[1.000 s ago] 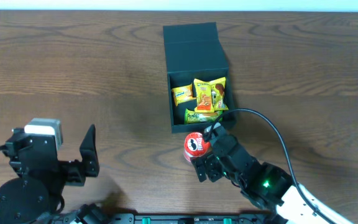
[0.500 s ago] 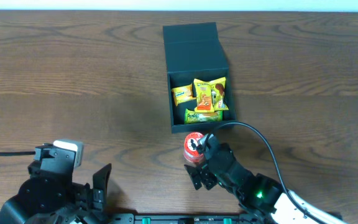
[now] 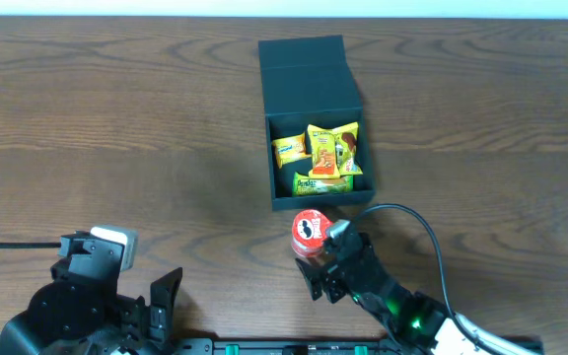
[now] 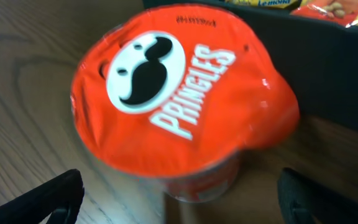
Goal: Pack container
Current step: 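Retract the left arm and move the right gripper to the Pringles can, then grasp the red Pringles can with the right gripper and lift it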
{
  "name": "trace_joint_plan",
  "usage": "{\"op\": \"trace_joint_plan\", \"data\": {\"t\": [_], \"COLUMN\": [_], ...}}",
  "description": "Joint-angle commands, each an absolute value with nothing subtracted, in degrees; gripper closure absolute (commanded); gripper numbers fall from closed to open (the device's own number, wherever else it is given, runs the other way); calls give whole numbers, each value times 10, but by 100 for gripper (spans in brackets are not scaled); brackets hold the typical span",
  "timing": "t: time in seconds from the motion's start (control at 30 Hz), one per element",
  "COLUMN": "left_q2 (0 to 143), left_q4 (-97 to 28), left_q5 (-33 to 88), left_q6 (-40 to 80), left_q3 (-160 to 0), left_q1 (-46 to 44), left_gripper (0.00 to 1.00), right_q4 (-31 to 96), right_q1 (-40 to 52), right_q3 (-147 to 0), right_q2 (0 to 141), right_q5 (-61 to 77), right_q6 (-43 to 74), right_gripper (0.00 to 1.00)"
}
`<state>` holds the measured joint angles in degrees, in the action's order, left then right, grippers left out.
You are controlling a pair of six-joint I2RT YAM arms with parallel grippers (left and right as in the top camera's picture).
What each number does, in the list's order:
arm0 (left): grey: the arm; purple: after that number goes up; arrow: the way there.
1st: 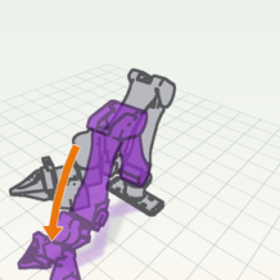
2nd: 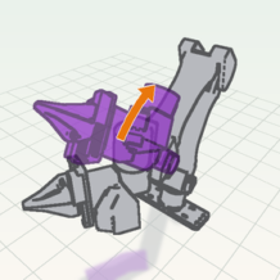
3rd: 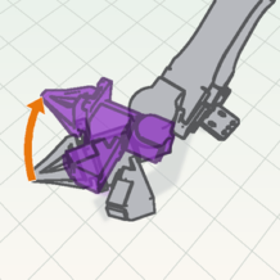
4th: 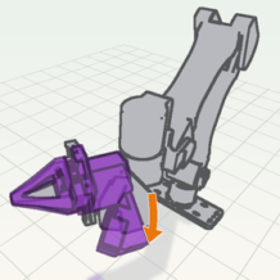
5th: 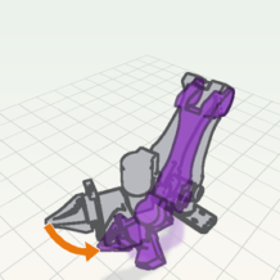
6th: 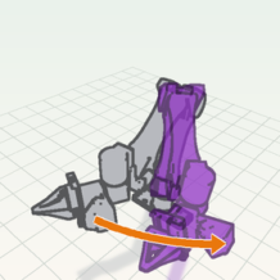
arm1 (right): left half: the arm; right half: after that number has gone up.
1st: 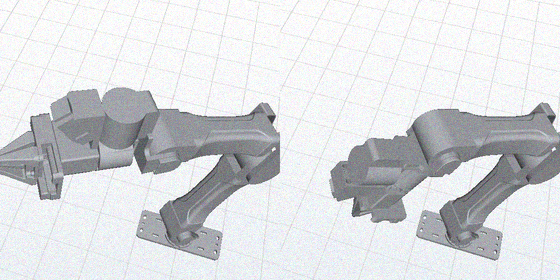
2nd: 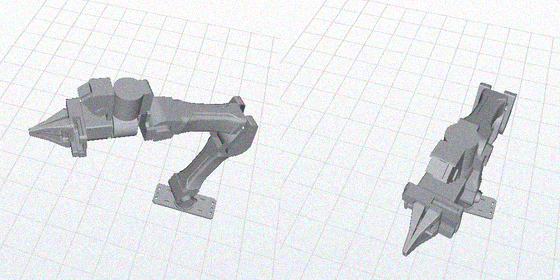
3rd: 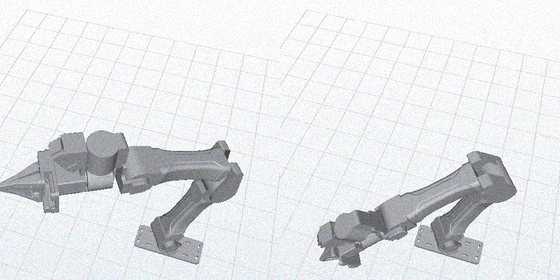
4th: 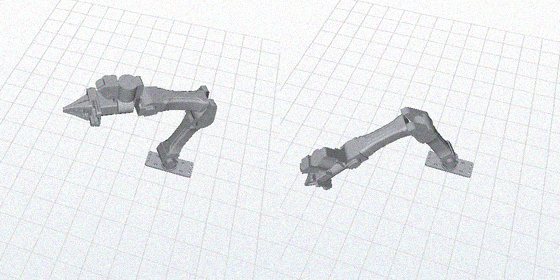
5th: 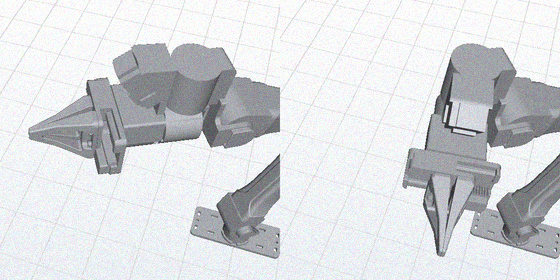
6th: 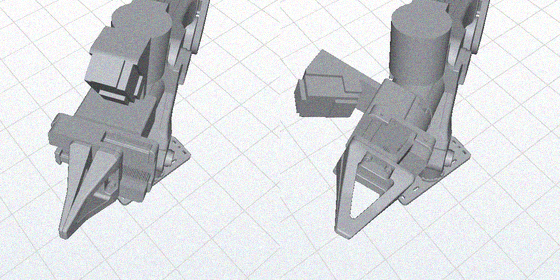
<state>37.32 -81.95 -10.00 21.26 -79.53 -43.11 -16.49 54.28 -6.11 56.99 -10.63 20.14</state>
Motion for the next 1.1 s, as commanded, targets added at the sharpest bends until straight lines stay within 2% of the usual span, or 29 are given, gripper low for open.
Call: {"op": "trace_joint_plan", "data": {"t": [0.0, 0.27, 0.77, 1.07], "left_q2": [369, 369, 369, 369], "left_q4": [-816, -794, -794, -794], "left_q5": [-94, -91, -51, -55], "left_q6": [223, 223, 234, 234], "left_q3": [-801, -801, -801, -801], "left_q1": [-429, -429, -429, -429], "left_gripper": [5, 5, 5, 5], "right_q4": [-183, -221, -402, -439], "right_q1": [548, 548, 548, 548], "right_q3": [-42, -36, -36, -37], "right_q2": [570, 586, 745, 768], "right_q5": [-123, -116, -90, -107], "right_q6": [184, 149, 125, 114], "right_gripper": [3, 7, 9, 29]}}
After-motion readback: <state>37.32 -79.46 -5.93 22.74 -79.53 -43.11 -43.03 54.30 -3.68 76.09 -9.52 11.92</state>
